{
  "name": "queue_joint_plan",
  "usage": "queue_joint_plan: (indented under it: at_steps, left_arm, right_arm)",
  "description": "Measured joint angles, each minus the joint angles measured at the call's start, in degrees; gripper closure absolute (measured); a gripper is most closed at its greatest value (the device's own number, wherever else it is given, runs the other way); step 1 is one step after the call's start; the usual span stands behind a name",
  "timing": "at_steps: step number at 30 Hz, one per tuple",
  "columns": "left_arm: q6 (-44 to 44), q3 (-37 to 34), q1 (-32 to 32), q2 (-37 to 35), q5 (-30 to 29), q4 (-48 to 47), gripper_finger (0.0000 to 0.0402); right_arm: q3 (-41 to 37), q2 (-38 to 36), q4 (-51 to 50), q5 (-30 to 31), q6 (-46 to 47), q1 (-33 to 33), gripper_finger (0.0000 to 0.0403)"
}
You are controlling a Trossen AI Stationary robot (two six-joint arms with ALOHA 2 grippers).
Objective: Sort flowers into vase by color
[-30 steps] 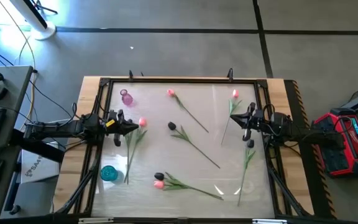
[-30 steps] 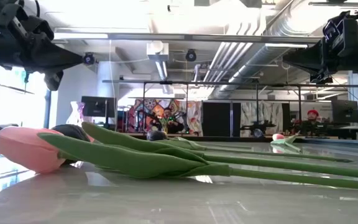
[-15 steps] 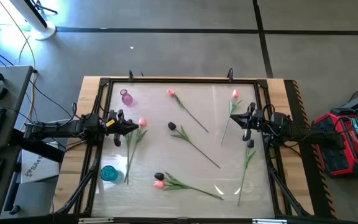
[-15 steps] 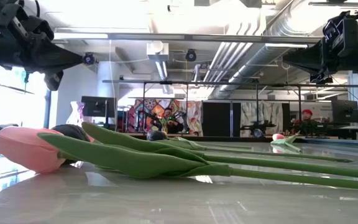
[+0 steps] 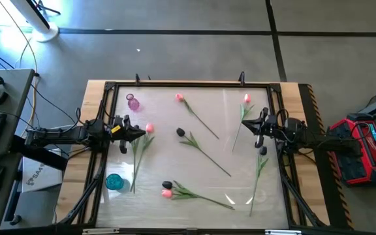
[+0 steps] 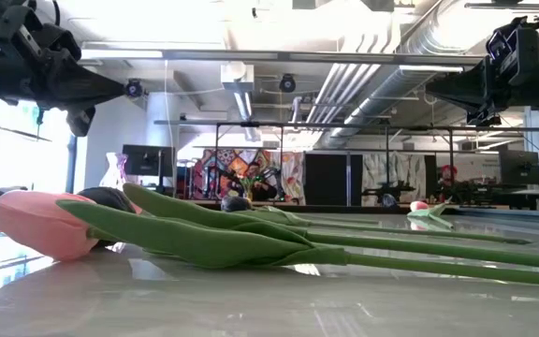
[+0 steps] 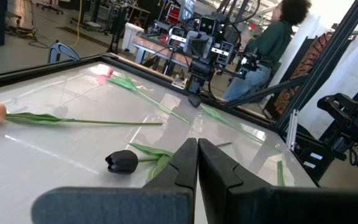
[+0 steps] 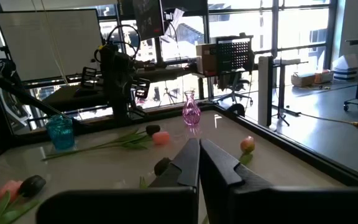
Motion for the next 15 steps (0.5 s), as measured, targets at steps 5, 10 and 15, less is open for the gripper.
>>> queue_joint_plan:
  at_steps: [5,10,15]
  left_arm:
    - [4.79,-0.01,0.01,0.02,-0.01,0.01,0.0401]
    - [7.95,0.00,-0.01,0.00,-0.01,1.76,0.0401]
    - [8.05,0.00,0.01,0.00,-0.01,1.69,0.0401]
  right_arm:
    - [-0.02,0.00,0.00,0.02,0.00,0.02,0.0402]
    - [0.00,0.02,0.00,0.02,0.00,0.01,0.0402]
    - [0.00,0.01,-0.01,0.01,0.00,-0.01,0.0402]
